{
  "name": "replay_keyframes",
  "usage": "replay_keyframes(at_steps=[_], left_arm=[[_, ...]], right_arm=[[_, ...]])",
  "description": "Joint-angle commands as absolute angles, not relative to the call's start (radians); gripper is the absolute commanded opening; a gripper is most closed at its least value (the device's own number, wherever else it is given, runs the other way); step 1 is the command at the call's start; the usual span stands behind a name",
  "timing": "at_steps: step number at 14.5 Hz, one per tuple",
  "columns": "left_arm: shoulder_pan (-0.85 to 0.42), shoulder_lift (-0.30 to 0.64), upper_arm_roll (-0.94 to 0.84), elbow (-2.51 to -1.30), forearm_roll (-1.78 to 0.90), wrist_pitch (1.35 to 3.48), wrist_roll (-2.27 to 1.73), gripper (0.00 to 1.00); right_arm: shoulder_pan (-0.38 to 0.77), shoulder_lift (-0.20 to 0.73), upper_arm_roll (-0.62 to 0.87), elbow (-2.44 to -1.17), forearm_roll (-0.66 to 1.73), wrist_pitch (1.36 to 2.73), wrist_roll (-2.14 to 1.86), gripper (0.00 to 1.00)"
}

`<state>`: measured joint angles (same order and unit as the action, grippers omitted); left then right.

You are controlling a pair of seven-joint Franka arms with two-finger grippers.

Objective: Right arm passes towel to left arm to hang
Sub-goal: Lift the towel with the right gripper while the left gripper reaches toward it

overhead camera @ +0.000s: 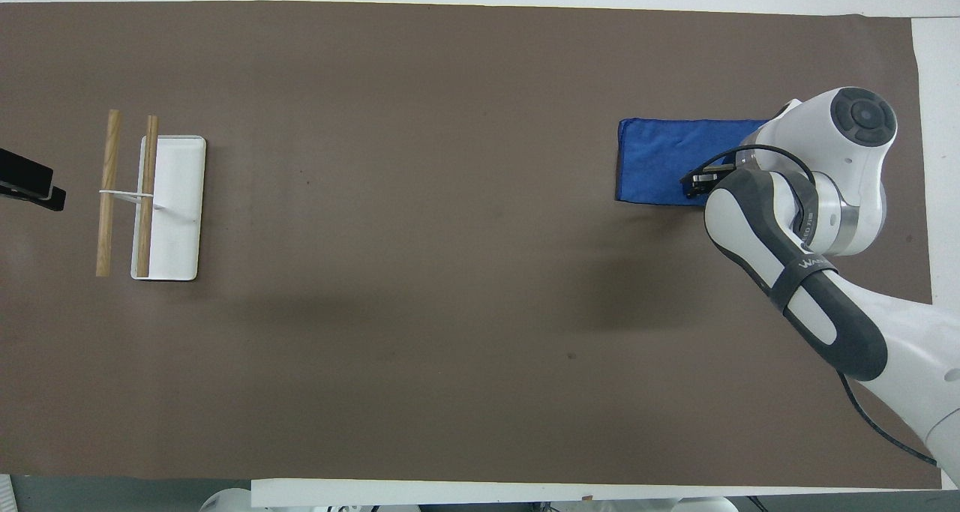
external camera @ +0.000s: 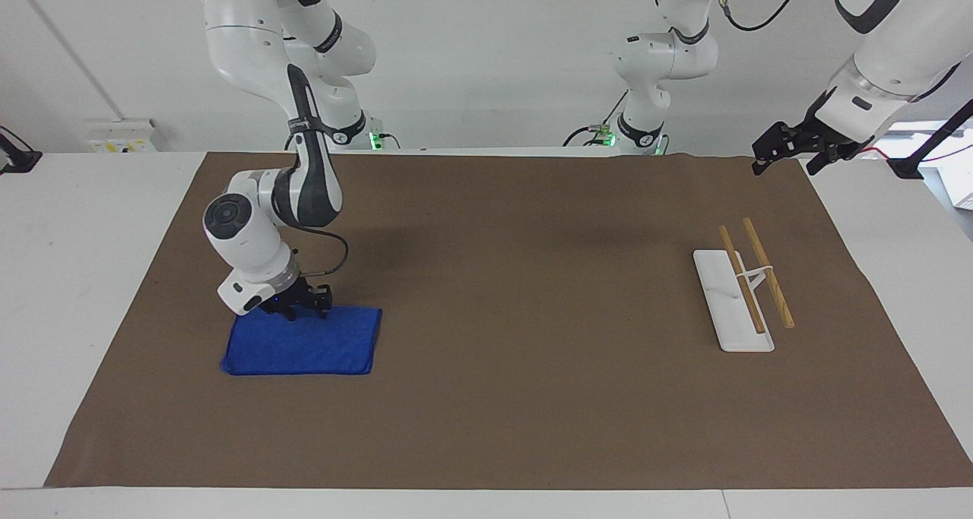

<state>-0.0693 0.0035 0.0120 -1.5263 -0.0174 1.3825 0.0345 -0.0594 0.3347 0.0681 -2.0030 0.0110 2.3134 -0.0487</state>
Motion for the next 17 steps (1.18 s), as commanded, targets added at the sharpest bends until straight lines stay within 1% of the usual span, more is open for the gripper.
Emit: replay_keyframes(at_steps=[1,2,4,7,10,12,13,15,17], left_arm=[[-0.060,-0.012,0.003,-1.542,-0.002,1.379,0.023,1.00],[-0.060,-0.012,0.003,-1.542,-0.002,1.374,0.023,1.00],[-0.060,-0.012,0.002,-1.542,-0.002,1.374,0.023,1.00],[-0.054,-0.021,0.003,-1.555,-0.002,1.349,0.002,1.00],[-0.028,-0.025,0.005,-1.548,-0.002,1.338,-0.003,1.00],[-0.026,-0.025,0.005,-1.551,-0.002,1.348,-0.072,1.00],[-0.037,-0.035,0.003,-1.569,-0.002,1.367,-0.177,1.00],[-0.089,-0.076,-0.008,-1.671,-0.003,1.500,-0.389,1.00],[-0.202,-0.148,-0.006,-1.841,-0.003,1.711,-0.722,1.00]], right_arm=[[-0.064,0.313,0.077,-2.039,-0.015,2.322,-0.075,0.17],[-0.066,0.313,0.077,-2.039,-0.024,2.325,-0.075,0.13],[-0.064,0.313,0.077,-2.036,-0.029,2.324,-0.077,0.01],[-0.057,0.314,0.077,-2.004,-0.031,2.294,-0.077,0.00],[-0.026,0.319,0.078,-1.844,-0.017,2.085,-0.068,0.00],[-0.002,0.313,0.086,-1.789,-0.005,2.011,-0.061,0.00],[0.003,0.313,0.093,-1.751,0.027,1.972,-0.043,0.00],[0.006,0.314,0.112,-1.663,0.121,1.877,0.015,0.00],[0.006,0.314,0.139,-1.582,0.249,1.794,0.131,0.00]])
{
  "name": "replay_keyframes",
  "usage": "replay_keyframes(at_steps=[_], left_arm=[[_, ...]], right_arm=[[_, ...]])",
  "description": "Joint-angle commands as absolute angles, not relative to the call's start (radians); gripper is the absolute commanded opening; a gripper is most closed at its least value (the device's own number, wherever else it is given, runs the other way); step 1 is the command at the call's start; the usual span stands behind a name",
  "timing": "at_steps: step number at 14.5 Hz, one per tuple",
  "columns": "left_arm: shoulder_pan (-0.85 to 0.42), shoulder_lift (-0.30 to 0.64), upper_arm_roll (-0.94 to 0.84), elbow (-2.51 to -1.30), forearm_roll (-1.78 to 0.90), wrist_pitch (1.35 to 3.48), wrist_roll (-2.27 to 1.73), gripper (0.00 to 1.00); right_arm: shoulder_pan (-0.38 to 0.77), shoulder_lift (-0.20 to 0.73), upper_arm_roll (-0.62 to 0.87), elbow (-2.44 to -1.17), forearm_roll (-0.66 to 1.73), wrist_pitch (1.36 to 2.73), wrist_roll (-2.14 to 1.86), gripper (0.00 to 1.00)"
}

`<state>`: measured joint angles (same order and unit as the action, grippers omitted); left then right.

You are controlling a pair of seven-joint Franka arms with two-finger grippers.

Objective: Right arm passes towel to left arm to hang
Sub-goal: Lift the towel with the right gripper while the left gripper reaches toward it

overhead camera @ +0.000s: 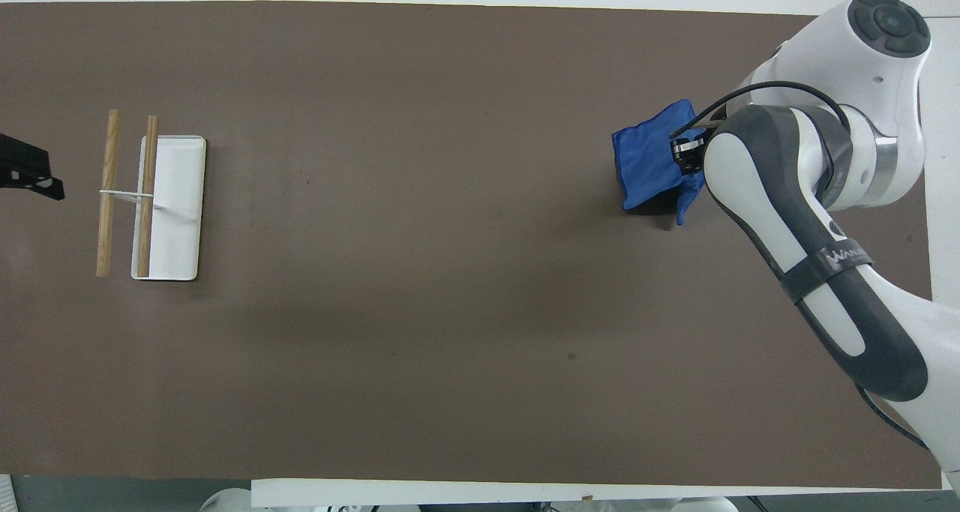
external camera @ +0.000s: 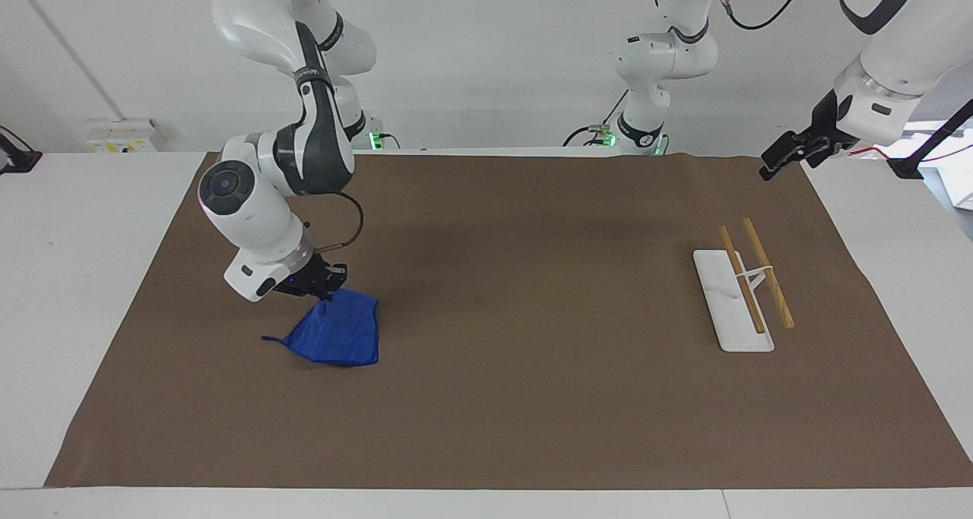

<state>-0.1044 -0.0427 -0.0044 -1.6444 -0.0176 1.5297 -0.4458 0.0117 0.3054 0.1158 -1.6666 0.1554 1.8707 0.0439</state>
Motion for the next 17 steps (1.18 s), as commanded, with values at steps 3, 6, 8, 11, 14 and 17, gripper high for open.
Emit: replay_keyframes(at_steps=[3,6,8,11,14,17], left_arm=[[-0.317,-0.149,-0.008,-1.888,-0.003,1.830,-1.071,1.00],[-0.382,-0.130,-0.009,-1.887,-0.023,1.942,-1.289,1.00],[-0.422,-0.103,-0.009,-1.878,-0.057,1.986,-1.376,1.00],[-0.475,-0.075,-0.009,-1.867,-0.057,2.006,-1.494,1.00],[-0.505,-0.048,-0.009,-1.865,-0.055,2.022,-1.558,1.00],[-0.540,-0.031,-0.009,-1.867,-0.048,2.052,-1.621,0.99]], right_arm=[[0.006,0.311,0.152,-1.569,0.513,1.787,0.297,0.00],[0.047,0.311,0.161,-1.572,0.734,1.812,0.496,0.00],[0.103,0.310,0.161,-1.574,0.858,1.833,0.618,0.00],[0.176,0.296,0.161,-1.583,0.937,1.954,0.738,0.00],[0.241,0.296,0.161,-1.583,0.983,2.009,0.790,0.00],[0.273,0.296,0.163,-1.583,1.052,2.040,0.862,0.00]])
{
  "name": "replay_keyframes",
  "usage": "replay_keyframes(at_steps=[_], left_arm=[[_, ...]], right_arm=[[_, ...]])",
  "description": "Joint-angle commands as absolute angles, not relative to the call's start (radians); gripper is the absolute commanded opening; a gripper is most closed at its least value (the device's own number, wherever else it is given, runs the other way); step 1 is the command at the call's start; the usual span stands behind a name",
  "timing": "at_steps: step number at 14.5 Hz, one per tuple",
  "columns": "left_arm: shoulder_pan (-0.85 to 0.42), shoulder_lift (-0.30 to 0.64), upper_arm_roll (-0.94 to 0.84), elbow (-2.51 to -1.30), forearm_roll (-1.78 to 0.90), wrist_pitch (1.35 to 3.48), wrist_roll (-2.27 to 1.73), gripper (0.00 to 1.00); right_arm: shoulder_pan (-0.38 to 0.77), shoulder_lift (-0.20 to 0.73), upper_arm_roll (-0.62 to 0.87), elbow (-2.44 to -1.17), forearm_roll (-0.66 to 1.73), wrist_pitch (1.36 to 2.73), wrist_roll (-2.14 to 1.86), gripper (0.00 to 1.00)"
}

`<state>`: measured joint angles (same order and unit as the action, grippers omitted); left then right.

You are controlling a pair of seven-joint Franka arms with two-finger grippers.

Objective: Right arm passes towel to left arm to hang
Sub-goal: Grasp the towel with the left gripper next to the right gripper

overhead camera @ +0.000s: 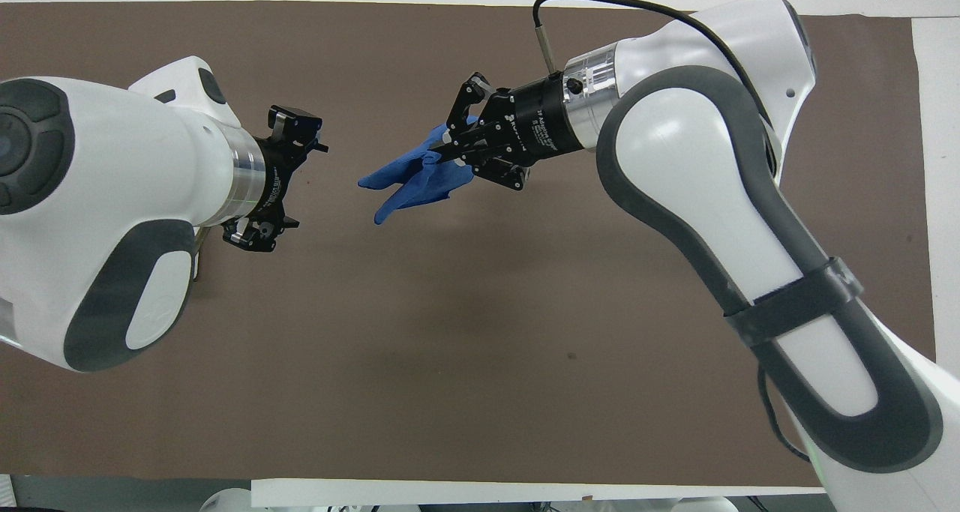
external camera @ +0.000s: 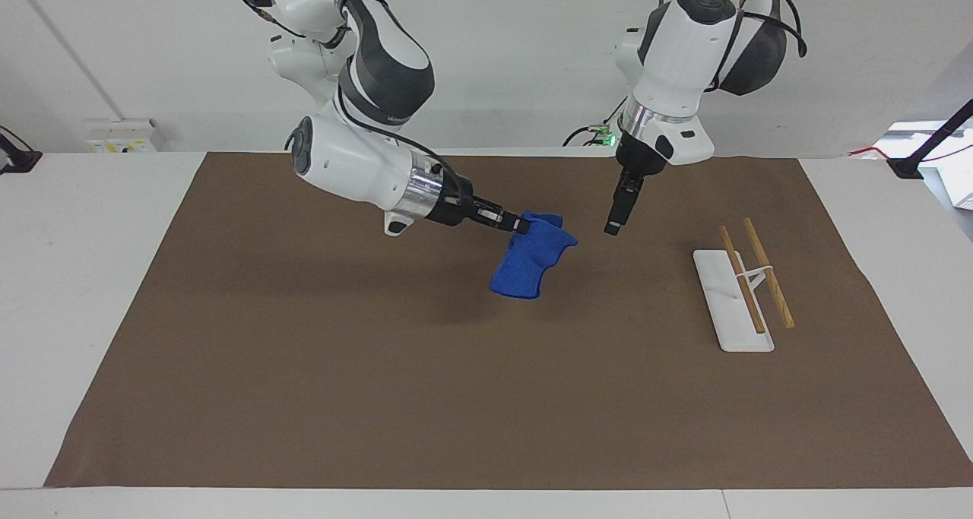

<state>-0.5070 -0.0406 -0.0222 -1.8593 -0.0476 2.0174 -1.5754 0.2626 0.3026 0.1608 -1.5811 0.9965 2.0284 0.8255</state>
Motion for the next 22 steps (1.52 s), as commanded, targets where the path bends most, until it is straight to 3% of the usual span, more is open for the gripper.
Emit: replay_keyframes(at_steps=[1,4,5,7,9,15,16,17,18,22], left_arm=[[-0.543,-0.022,-0.009,-1.864,-0.048,2.056,-1.621,0.99],[-0.557,0.000,-0.009,-1.859,-0.046,2.082,-1.621,0.94],[-0.557,0.009,-0.009,-1.859,-0.046,2.086,-1.618,0.80],[-0.560,0.017,-0.009,-1.858,-0.044,2.088,-1.606,0.30],[-0.563,0.018,-0.011,-1.858,-0.046,2.089,-1.565,0.03],[-0.543,0.032,-0.009,-1.835,-0.046,2.083,-1.546,0.00],[-0.540,0.035,-0.008,-1.826,-0.046,2.080,-1.546,0.00],[-0.535,0.038,-0.008,-1.813,-0.046,2.074,-1.546,0.00],[-0.534,0.040,-0.006,-1.807,-0.046,2.069,-1.546,0.00],[-0.534,0.038,-0.002,-1.752,-0.044,1.961,-1.493,0.00]], right_arm=[[0.278,0.296,0.163,-1.583,1.075,2.042,0.873,0.01],[0.302,0.296,0.163,-1.583,1.077,2.088,0.890,0.01],[0.313,0.296,0.163,-1.585,1.077,2.100,0.890,0.01],[0.325,0.298,0.163,-1.585,1.077,2.117,0.890,0.01],[0.325,0.298,0.163,-1.588,1.077,2.121,0.890,0.01],[0.327,0.298,0.163,-1.589,1.075,2.123,0.888,0.01],[0.327,0.298,0.163,-1.588,1.075,2.123,0.884,0.11],[0.325,0.298,0.161,-1.588,1.063,2.123,0.873,0.59],[0.327,0.298,0.160,-1.588,1.048,2.122,0.856,1.00],[0.314,0.296,0.158,-1.589,0.692,2.109,0.746,1.00]])
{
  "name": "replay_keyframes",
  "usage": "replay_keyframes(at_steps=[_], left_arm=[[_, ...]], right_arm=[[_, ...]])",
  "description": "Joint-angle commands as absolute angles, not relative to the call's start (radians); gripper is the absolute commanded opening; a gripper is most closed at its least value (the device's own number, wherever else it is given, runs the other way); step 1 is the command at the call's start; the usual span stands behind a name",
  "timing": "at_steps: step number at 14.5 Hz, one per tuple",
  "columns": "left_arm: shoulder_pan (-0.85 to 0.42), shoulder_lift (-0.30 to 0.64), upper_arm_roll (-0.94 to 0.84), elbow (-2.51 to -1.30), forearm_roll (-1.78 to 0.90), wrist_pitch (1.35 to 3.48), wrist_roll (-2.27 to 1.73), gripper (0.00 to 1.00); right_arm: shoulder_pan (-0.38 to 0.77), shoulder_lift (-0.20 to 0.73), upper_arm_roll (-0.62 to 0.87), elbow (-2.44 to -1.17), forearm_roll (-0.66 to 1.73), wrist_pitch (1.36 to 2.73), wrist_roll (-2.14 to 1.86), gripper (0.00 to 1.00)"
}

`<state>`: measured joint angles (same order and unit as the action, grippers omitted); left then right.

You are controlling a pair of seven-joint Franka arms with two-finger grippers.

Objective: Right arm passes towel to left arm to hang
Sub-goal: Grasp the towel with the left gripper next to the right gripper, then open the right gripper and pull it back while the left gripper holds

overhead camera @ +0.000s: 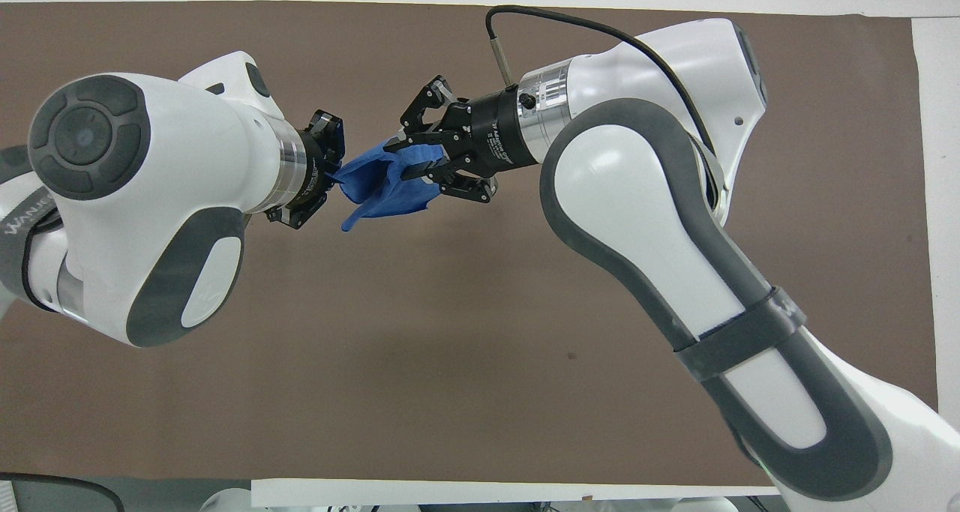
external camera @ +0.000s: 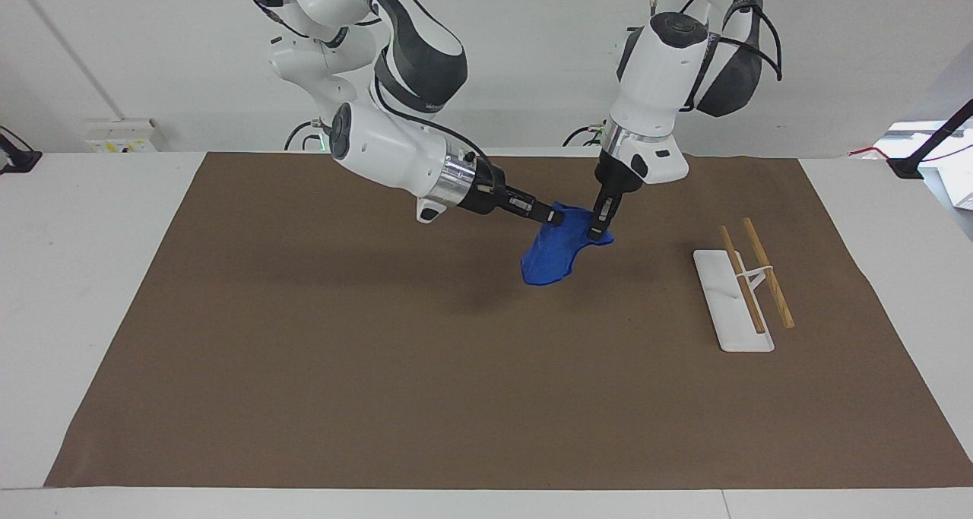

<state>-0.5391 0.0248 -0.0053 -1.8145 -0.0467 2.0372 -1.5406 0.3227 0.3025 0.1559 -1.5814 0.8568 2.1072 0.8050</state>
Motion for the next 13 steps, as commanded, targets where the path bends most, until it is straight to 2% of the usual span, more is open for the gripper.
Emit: replay_keyframes(at_steps=[1,3,8,10,13], left_arm=[[-0.525,0.037,0.002,-1.734,-0.043,1.938,-1.488,0.00],[-0.493,0.028,0.002,-1.712,-0.043,1.884,-1.444,0.00],[-0.404,0.015,0.002,-1.713,0.001,1.808,-1.299,0.00],[-0.362,0.023,0.002,-1.689,0.011,1.821,-1.296,0.00],[-0.321,0.023,0.002,-1.686,0.011,1.812,-1.256,0.00]], right_arm=[[0.308,0.296,0.156,-1.591,0.552,2.093,0.708,1.00],[0.273,0.293,0.156,-1.592,0.329,2.018,0.634,1.00],[0.071,0.249,0.153,-1.591,0.051,1.836,0.367,1.00],[-0.020,0.210,0.155,-1.580,-0.011,1.777,0.271,1.00],[-0.096,0.095,0.150,-1.574,-0.014,1.663,0.206,1.00]])
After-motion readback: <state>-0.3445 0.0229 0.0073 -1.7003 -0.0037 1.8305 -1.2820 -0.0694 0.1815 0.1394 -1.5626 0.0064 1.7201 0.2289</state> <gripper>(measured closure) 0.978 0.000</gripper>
